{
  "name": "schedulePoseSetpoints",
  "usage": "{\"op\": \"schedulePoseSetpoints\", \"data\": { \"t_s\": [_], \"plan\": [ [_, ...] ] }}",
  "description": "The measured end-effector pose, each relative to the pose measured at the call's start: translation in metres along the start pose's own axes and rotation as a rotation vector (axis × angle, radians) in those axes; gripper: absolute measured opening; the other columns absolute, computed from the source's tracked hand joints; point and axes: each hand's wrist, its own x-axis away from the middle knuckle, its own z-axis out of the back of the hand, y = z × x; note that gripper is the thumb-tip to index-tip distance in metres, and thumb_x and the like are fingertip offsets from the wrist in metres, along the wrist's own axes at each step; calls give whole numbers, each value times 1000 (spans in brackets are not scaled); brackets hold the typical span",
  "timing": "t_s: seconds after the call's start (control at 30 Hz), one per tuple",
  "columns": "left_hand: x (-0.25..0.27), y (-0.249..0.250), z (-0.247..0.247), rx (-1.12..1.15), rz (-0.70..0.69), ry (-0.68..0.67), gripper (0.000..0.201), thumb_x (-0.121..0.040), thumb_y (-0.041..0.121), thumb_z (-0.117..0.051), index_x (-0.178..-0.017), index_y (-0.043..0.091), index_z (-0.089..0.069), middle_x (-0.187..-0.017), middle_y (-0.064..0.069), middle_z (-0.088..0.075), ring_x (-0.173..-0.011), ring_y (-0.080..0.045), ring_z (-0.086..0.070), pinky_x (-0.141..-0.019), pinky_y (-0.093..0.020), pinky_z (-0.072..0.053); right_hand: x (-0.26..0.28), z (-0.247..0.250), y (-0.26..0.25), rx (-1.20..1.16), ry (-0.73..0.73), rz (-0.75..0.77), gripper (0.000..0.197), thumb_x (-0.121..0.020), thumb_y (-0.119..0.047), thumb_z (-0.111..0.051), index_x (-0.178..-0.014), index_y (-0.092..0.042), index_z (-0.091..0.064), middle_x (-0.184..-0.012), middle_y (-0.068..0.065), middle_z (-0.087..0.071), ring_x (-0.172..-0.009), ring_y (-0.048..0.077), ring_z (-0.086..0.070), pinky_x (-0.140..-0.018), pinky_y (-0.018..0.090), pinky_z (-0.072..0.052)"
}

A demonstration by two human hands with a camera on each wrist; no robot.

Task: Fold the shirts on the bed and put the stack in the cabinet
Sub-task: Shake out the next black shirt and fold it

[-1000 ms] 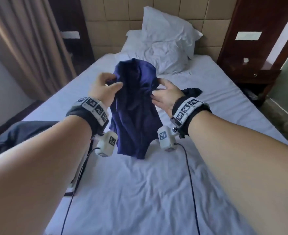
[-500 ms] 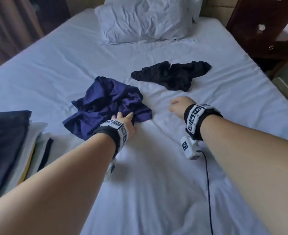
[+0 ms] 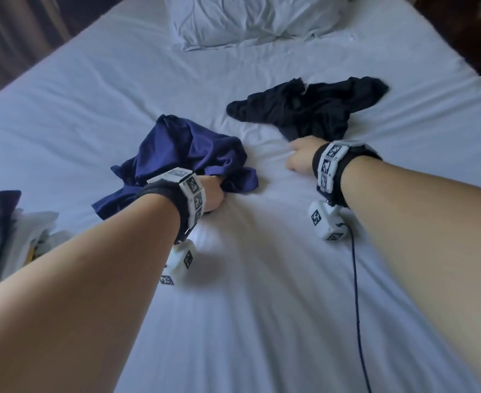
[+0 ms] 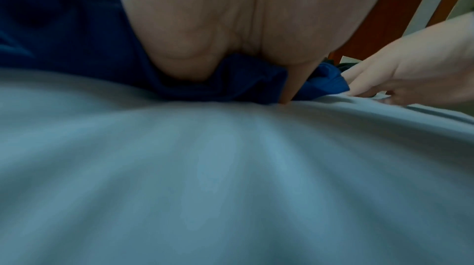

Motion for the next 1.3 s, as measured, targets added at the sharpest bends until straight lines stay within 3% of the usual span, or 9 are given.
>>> {"op": "schedulePoseSetpoints", "data": {
  "t_s": [0.13, 0.23, 0.37, 0.63, 0.7, 0.8, 1.07, 1.17, 1.3],
  "plan": [
    [40, 9, 10, 5, -15, 190, 54, -96, 30, -54, -149, 32, -43, -143, -12, -57, -127, -35, -57, -108, -39, -43, 62, 29, 25, -141, 49, -13, 24, -86, -18, -70, -109, -14, -74, -115, 11, -71, -111, 28, -66, -80, 28, -52],
    [86, 29, 36, 54, -30, 172, 52, -96, 32, -58, -147, 26, -49, -143, -7, -58, -128, -31, -56, -106, -36, -43, 121, 70, 41, -183, 202, 18, 16, -82, -13, -72, -95, -21, -65, -99, 3, -67, -92, 25, -66, -68, 27, -50],
    [165, 72, 92, 113, -112, 241, 47, -94, 35, -62, -140, 26, -59, -136, -3, -63, -122, -26, -60, -94, -27, -45, 202, 147, 40, -198, 371, 91, 22, -83, -10, -69, -94, -27, -59, -92, -4, -61, -83, 21, -61, -71, 29, -49],
    [339, 200, 159, 526, -554, 203, 61, -83, 36, -81, -138, 30, -58, -136, 7, -61, -124, -17, -60, -105, -39, -50, 382, 254, 29, -181, 507, 375, 20, -85, -6, -67, -94, -24, -67, -80, -14, -60, -67, -2, -55, -55, 12, -38],
    [371, 217, 162, 452, -597, 246, 49, -78, 38, -81, -121, 24, -64, -119, -1, -70, -111, -22, -65, -99, -39, -52, 422, 266, 35, -206, 518, 412, 24, -83, -3, -67, -93, -24, -70, -78, -12, -63, -66, -6, -58, -60, 10, -42],
    [415, 228, 172, 451, -577, 405, 18, -86, 26, -75, -98, 26, -61, -90, -1, -64, -85, -22, -61, -70, -29, -46, 473, 278, 51, -253, 550, 429, 30, -77, -5, -71, -93, -31, -70, -91, -8, -71, -87, 13, -66, -85, 32, -55],
    [500, 223, 209, 251, -498, 710, 20, -95, 42, -66, -84, 28, -57, -83, 2, -58, -82, -19, -55, -79, -35, -48, 551, 279, 84, 318, 486, 47, 20, -87, -9, -61, -101, -18, -71, -94, 5, -70, -84, 26, -68, -54, 25, -40],
    [515, 198, 218, 219, -414, 756, 25, -92, 43, -69, -95, 18, -63, -85, 0, -60, -80, -18, -56, -69, -31, -44, 558, 276, 112, 307, 493, -139, 21, -91, -14, -58, -106, -9, -72, -98, 5, -69, -81, 27, -61, -62, 24, -40],
    [526, 169, 224, 177, -294, 741, 44, -76, 65, -74, -85, 22, -65, -89, -2, -69, -88, -26, -66, -86, -42, -56, 572, 290, 125, 172, 610, -274, 23, -94, -12, -49, -94, -1, -70, -102, 14, -70, -84, 32, -61, -71, 28, -43]
  ]
}}
